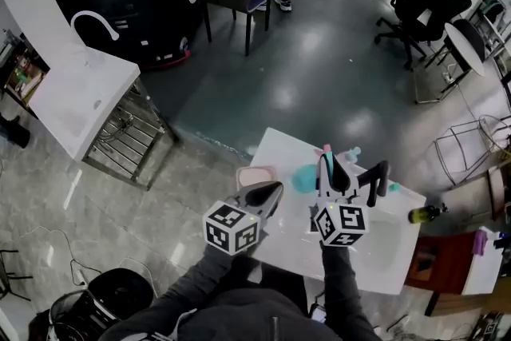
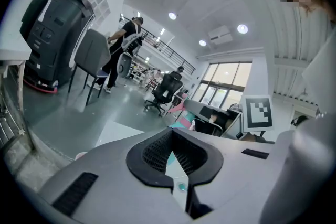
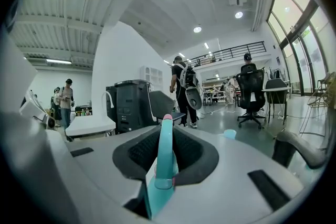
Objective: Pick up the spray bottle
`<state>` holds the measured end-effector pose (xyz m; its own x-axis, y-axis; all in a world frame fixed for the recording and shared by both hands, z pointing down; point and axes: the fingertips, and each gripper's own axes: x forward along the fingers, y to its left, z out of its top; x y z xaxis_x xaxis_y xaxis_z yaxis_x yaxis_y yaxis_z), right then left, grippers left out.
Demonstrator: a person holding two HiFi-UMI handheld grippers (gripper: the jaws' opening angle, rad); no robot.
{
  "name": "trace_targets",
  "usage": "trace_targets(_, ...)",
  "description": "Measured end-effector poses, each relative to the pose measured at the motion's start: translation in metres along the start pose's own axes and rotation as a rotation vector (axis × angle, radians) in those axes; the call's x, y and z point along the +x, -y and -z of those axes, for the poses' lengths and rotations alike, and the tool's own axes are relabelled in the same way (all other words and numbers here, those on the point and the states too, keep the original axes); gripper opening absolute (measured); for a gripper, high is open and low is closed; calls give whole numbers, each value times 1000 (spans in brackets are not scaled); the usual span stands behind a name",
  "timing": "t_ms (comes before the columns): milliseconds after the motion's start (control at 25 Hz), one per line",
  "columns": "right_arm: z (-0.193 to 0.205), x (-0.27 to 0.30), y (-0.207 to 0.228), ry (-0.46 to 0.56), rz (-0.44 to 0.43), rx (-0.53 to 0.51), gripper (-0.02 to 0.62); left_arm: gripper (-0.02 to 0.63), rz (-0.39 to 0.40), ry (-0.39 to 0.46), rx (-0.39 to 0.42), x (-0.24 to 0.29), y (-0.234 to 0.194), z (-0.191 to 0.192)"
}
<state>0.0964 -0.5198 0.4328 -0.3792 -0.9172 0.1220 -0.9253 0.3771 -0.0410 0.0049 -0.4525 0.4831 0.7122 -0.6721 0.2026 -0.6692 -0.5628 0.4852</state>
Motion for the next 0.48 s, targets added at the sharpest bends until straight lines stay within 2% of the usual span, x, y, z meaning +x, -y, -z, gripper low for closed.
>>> trace_targets(240,11,-46,5,-12,29,35,63,6,60,-48,12,3,27,22)
trace_targets(480,19,-95,14,-22,95,52,63,6,97,-99,3,-2,46,45)
